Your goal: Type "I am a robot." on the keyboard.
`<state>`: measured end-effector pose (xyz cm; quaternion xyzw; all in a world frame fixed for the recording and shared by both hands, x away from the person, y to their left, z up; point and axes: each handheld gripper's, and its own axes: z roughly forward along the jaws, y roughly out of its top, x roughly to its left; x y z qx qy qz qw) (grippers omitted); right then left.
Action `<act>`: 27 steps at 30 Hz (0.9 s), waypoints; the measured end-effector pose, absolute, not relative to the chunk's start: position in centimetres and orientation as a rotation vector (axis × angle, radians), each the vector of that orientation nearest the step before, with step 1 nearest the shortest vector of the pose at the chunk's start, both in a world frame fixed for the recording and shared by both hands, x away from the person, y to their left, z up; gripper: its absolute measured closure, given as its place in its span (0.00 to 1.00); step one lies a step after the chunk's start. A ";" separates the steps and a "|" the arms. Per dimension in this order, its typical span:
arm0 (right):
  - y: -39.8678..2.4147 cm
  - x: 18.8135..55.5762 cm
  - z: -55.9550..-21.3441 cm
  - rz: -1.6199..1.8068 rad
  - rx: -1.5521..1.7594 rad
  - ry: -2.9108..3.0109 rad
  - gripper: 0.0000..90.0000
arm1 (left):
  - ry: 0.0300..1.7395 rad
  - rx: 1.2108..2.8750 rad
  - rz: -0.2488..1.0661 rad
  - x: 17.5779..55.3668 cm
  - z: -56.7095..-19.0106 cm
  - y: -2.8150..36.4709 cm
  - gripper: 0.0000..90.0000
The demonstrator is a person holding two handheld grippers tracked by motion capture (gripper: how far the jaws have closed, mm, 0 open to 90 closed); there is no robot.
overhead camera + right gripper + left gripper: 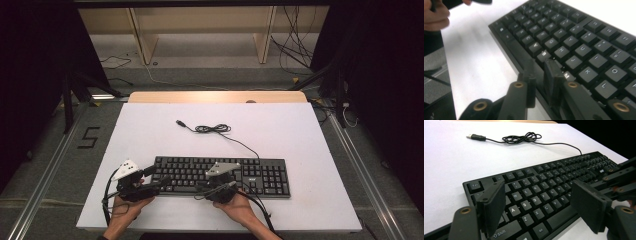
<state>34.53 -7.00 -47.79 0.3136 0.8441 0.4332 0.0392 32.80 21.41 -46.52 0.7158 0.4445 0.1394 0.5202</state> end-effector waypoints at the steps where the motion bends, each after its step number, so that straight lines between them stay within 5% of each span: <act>1: -7.2 34.6 -47.6 1.346 0.962 2.579 0.82 | 1.067 1.715 0.333 32.8 -46.5 21.4 0.31; 17: -8.7 35.4 -46.3 1.403 1.039 2.499 0.48 | 1.085 1.749 0.333 33.4 -47.0 21.3 0.45; 27: -9.5 36.1 -45.8 1.394 1.089 2.456 0.45 | 1.125 1.785 0.330 34.0 -47.5 21.2 0.60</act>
